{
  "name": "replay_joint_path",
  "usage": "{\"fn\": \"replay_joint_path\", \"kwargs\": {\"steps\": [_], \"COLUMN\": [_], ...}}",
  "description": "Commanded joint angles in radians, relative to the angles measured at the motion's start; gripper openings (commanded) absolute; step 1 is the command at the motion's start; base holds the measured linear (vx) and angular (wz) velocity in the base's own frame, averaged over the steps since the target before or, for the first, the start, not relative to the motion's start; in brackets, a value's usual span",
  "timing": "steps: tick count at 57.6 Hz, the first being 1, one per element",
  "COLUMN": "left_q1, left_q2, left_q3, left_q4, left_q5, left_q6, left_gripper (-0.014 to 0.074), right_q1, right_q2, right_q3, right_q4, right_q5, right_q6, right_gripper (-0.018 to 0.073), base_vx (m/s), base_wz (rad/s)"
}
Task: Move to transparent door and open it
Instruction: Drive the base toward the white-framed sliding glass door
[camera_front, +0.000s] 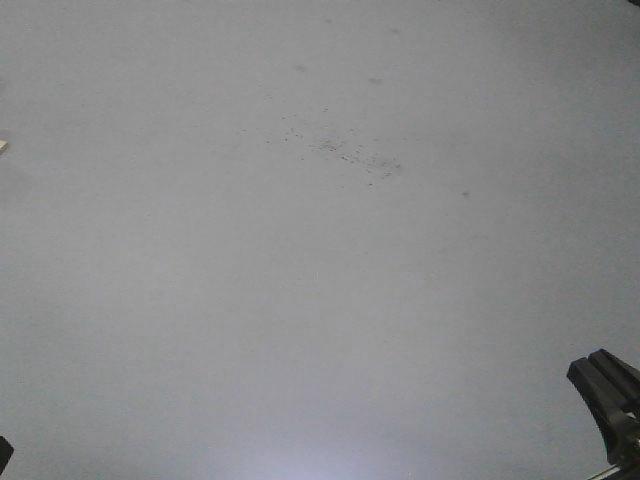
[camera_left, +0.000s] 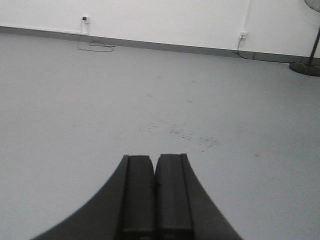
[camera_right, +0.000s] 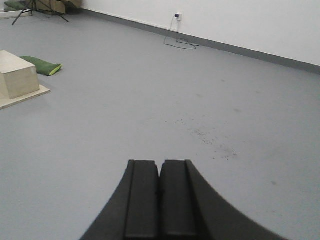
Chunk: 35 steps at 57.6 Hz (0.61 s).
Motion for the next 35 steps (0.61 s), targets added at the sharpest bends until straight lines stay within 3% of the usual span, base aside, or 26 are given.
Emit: {"fn": "replay_joint_path", "kwargs": {"steps": [1,35], "left_q1": [0.0,0.0], "left_q2": [-0.013,-0.013], "left_q3": [0.023,0.023], "left_q4": [-0.011,-0.011], "left_q5": [-0.08,-0.08], "left_q6": [-0.002,-0.002], "left_gripper": [0.0,0.0], "right_q1": [-0.001,-0.001], "right_q2": [0.016,0.016], "right_q3": [0.014,0.014], "right_q4": [0.0,0.0], "right_q5": [-0.077,-0.077], "right_q6": [-0.003,-0.003], "right_gripper": [0.0,0.0], "base_vx": [0.28,0.32], "base_wz": [0.38,0.5]}}
